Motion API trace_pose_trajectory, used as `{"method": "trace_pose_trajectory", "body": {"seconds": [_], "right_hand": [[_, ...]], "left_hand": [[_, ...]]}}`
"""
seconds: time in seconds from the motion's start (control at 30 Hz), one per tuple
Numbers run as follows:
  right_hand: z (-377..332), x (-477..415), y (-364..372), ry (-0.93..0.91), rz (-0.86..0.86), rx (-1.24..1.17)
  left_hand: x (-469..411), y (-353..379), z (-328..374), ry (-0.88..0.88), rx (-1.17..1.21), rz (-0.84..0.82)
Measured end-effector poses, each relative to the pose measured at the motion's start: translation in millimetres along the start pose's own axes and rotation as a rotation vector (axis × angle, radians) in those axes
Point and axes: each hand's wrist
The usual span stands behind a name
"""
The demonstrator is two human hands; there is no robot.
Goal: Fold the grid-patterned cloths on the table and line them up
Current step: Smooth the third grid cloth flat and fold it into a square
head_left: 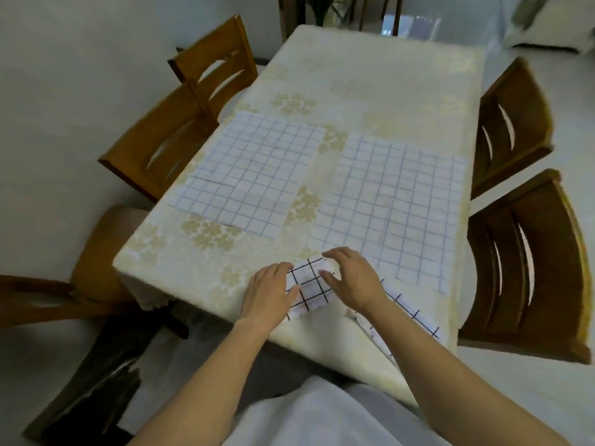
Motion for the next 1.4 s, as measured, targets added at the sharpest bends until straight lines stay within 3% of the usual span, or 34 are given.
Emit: {"method": "trace_pose_trajectory", "body": {"seconds": [0.2, 0.37, 0.57, 0.67, 0.83, 1.03, 1.23, 1.4], "right_hand": [[-25.7, 43.9, -41.1, 0.18, 0.144, 0.05], [-30.8, 104.7, -59.2, 0.402, 0.283, 0.147], [-21.2, 182.2, -79.3, 0.569, 0.277, 0.171], [-11.0, 190.0, -90.3, 0.576, 0.314, 0.117], [16.1, 202.9, -109.1, 0.55, 0.378, 0.02], [93.9, 267.4, -147.7, 0.501, 0.439, 0.017], [199.9, 365.9, -200.6, 0.624, 0.512, 0.038], [257.8, 413.7, -233.3, 0.61, 0.539, -0.002]], "left_hand": [[-5.5, -45.5, 27.1, 0.225, -0.062, -0.061], [-4.3, -42.9, 39.1, 0.346, -0.107, -0.162], [33.9, -21.6, 77.2, 0.52, -0.059, -0.204], [46.7, -29.2, 82.6, 0.533, -0.049, -0.205], [54.8, -40.2, 95.1, 0.391, -0.059, -0.104], [104.1, 24.5, 216.5, 0.501, -0.068, -0.143], [130.6, 90.5, 362.4, 0.658, -0.058, -0.117], [130.7, 123.0, 451.9, 0.727, -0.038, -0.159]]}}
Point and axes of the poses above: each hand's wrist, its own x-axis away from the middle knuckle, its own y-axis out of the palm, z = x × y, and after that the axes turned 7 degrees about x, right-handed
